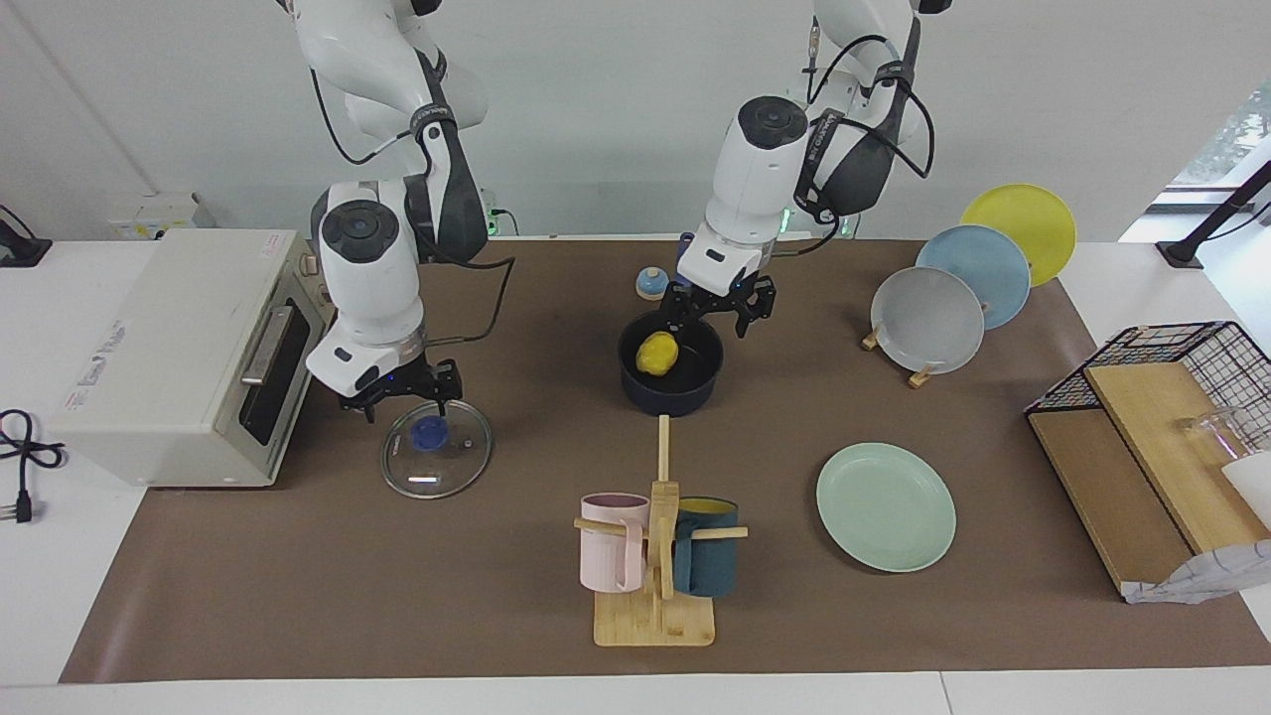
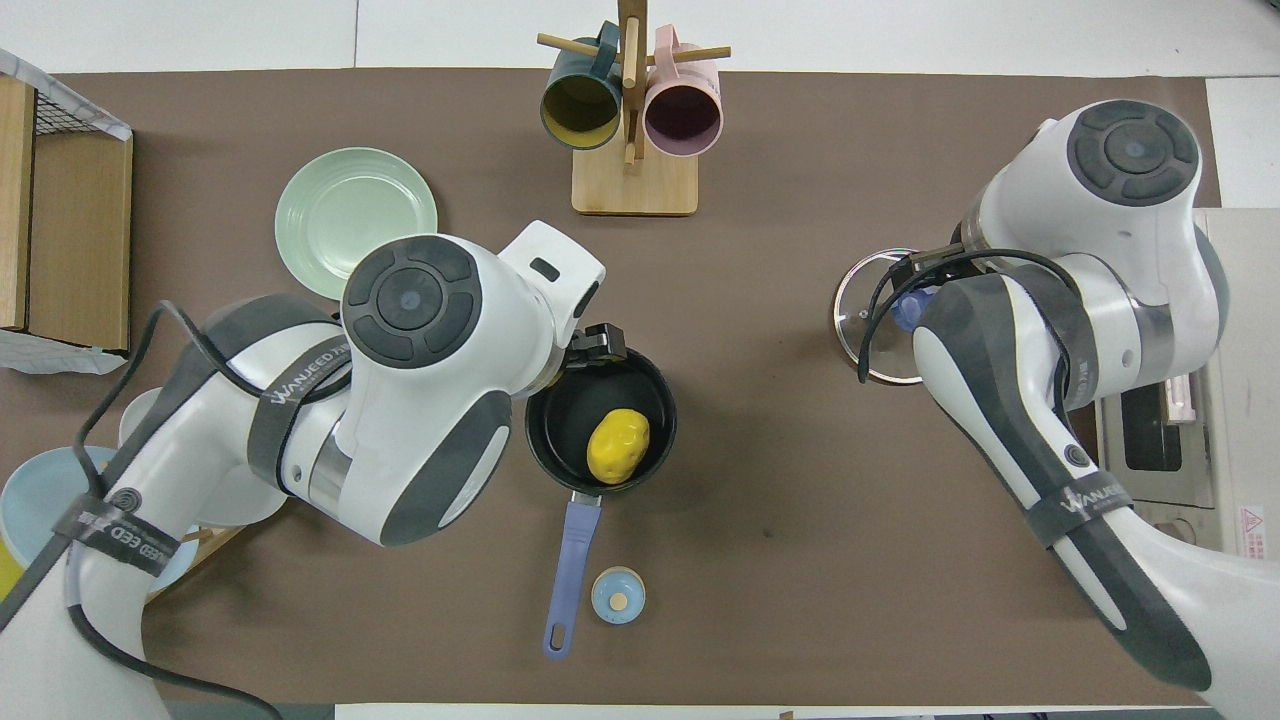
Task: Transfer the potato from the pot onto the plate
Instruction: 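Set the lid down with the right gripper while the left gripper reaches the pot, then grasp the yellow potato in the saucepan with the left gripper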
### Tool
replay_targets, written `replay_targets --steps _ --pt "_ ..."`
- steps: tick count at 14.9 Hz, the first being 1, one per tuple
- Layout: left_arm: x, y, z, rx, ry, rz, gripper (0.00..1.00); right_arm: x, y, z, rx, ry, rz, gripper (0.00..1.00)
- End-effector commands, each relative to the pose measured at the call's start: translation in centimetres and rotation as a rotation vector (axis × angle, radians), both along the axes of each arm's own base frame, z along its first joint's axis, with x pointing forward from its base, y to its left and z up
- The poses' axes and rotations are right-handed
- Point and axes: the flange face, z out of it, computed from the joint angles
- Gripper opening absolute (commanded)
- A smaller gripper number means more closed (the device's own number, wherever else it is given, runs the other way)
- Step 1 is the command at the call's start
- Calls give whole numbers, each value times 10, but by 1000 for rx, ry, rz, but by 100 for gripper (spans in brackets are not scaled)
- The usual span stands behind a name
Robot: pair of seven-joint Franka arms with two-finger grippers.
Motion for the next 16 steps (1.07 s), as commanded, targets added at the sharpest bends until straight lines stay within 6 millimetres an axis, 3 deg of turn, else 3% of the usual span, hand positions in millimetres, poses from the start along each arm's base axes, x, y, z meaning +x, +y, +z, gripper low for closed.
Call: replay_targets --steps 1,3,8,16 --pt "-13 -9 -16 -6 7 -16 100 -7 -5 31 77 5 4 100" --pt "-24 -14 -26 6 21 -38 100 -12 -17 46 118 3 -21 100" --pt "-42 -23 -59 4 5 -147 100 -26 -18 72 143 8 -33 100" --pt "-52 -44 -123 -7 -7 -193 100 -26 -20 72 155 14 -46 100"
